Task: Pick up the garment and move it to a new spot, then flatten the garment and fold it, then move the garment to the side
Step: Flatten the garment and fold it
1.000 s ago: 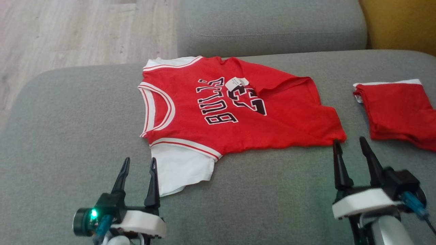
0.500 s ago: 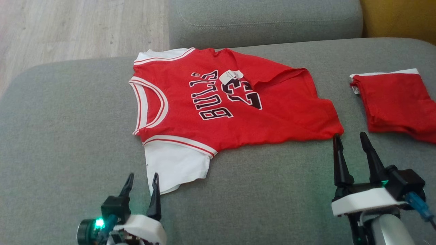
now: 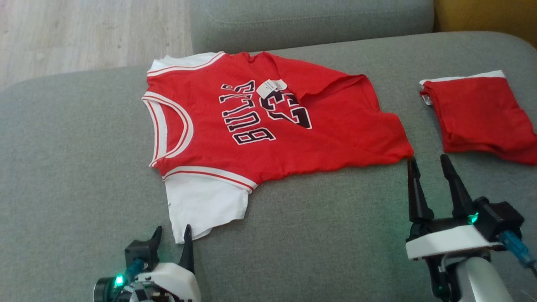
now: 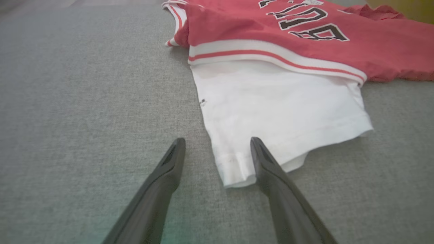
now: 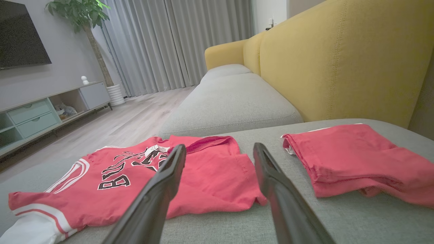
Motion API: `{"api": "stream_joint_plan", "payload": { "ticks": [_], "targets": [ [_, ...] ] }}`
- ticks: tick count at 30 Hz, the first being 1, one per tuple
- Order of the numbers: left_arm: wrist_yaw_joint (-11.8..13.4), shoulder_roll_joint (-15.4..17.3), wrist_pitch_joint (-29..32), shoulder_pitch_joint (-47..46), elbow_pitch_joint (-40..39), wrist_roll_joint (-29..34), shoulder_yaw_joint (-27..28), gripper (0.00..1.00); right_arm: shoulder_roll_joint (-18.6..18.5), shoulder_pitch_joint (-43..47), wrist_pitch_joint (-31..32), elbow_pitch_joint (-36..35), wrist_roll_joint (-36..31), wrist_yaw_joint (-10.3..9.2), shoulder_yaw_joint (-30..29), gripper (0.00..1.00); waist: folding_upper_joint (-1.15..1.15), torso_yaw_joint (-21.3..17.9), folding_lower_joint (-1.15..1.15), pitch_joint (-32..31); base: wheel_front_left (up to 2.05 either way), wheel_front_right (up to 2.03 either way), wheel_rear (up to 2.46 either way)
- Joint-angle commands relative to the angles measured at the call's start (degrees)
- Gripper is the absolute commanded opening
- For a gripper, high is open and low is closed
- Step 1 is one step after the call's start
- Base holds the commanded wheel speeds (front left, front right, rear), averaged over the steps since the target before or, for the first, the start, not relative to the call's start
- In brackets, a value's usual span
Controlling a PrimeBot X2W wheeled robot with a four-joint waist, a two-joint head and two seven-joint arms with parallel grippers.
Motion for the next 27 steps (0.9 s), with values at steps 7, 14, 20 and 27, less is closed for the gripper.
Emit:
{"api": "stream_joint_plan", "payload": {
  "ticks": [7, 14, 20, 27],
  "targets": [
    [0.36, 1.02, 0.90, -3.69, 1.07, -0.39, 1.74, 1.00, -0.15, -2.47, -0.62, -3.00, 0.26, -0.04, 0.32, 1.00, 0.00, -0.43, 0.00, 1.26, 0.00, 0.00, 0.00],
    [-1.03, 0.92, 3.13, -4.51, 2.06, -1.47, 0.76, 0.00, -0.15, -2.85, -0.62, -3.36, 0.21, -0.04, 0.27, 1.00, 0.00, -0.03, 0.00, 1.43, 0.00, 0.00, 0.00],
    [-1.12, 1.48, -3.96, -6.02, -2.88, -1.55, 2.27, 0.00, -0.15, -2.65, -0.62, 0.61, -1.49, -0.04, -0.40, 1.00, 0.00, 1.28, 0.00, 0.76, 0.00, 0.00, 0.00],
    [-0.51, 1.83, -9.22, -6.31, -10.17, -1.02, 3.76, 0.00, -0.15, -5.52, 2.45, 6.41, -1.27, -0.04, -3.66, 1.00, 0.00, 2.50, 0.00, 0.09, 0.00, 0.00, 0.00]
  ]
}}
